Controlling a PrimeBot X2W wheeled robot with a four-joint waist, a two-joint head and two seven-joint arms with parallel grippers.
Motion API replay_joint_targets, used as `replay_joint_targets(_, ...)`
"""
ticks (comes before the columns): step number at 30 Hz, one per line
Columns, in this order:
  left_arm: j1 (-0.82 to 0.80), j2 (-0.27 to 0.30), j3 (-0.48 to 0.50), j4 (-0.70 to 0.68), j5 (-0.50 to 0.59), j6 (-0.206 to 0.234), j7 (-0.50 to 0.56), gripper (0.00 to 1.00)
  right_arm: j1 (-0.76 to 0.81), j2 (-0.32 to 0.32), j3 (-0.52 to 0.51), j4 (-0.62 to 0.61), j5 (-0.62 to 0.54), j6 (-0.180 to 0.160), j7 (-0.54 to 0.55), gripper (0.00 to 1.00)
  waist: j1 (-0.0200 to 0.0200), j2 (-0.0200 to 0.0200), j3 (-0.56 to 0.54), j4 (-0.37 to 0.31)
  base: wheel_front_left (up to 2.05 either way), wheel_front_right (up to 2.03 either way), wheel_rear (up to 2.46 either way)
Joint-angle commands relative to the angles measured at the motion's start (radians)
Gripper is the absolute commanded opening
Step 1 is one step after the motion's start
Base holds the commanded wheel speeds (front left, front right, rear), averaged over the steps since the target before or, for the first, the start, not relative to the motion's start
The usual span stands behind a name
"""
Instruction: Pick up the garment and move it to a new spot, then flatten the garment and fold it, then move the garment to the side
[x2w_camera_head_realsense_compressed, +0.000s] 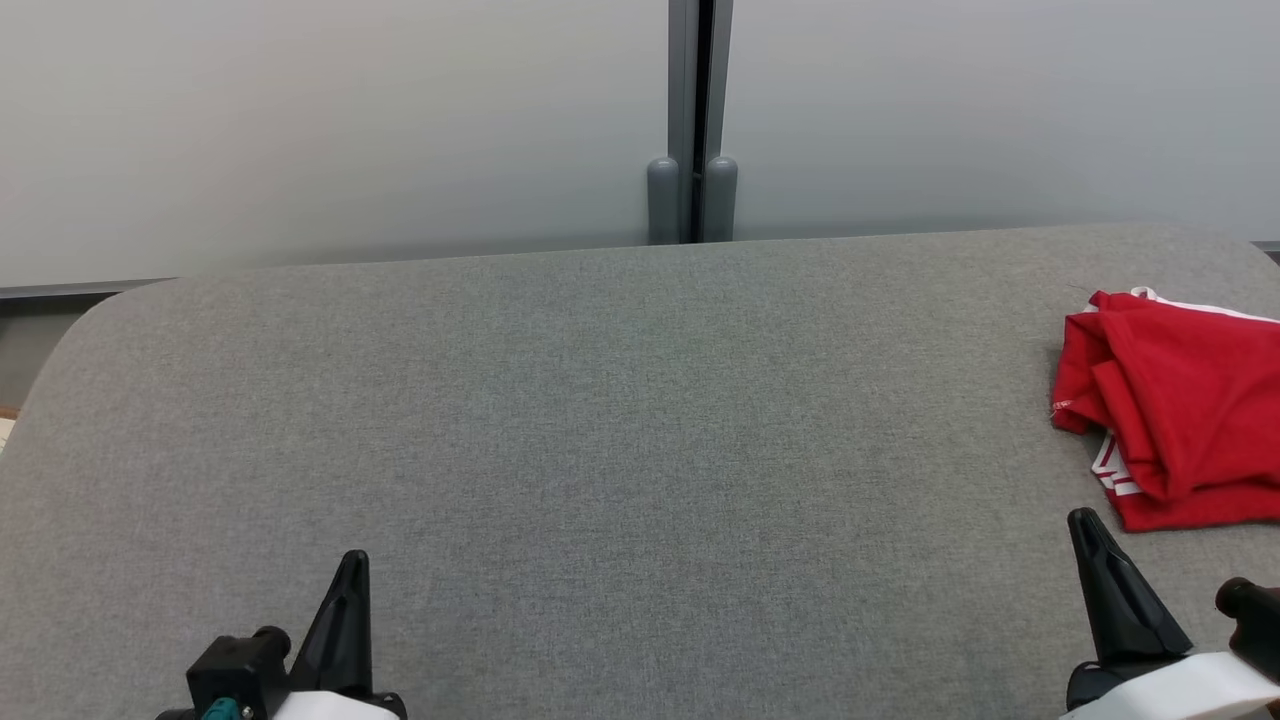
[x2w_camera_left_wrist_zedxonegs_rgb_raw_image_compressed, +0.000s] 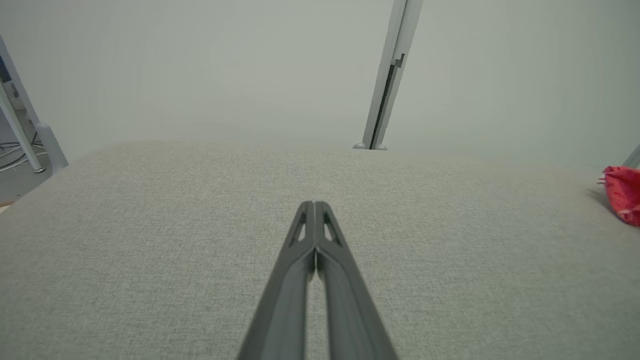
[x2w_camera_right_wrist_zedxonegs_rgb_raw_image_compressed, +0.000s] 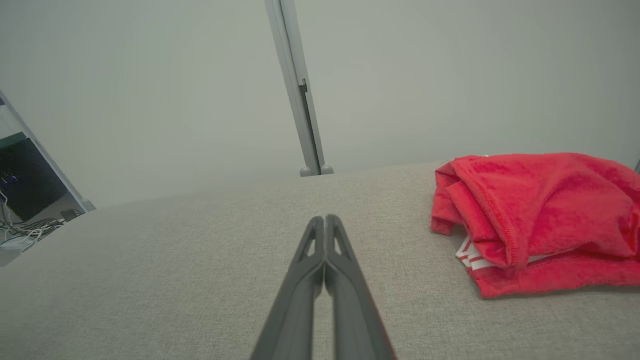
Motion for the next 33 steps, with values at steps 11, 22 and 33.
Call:
replay_joint_targets(11,-0.051,-0.012,0.067,0.008,-0.226,-0.055,0.051,0.0,-0.06,0.008,-0.022,0.045,0.24,0.0,0.006,0.0,0.0,0.0,-0.001,-0.003,0.0,0.0,0.0)
replay_joint_targets(22,-0.073,-0.029,0.111,0.025,-0.384,-0.093,0.09,0.0,-0.09,0.019,-0.036,0.086,0.407,0.0,0.011,0.0,0.0,0.0,-0.001,-0.005,0.0,0.0,0.0)
replay_joint_targets(33,-0.091,-0.046,0.152,0.034,-0.523,-0.125,0.126,0.0,-0.115,0.031,-0.05,0.122,0.554,0.0,0.017,0.0,0.0,0.0,-0.002,-0.007,0.0,0.0,0.0)
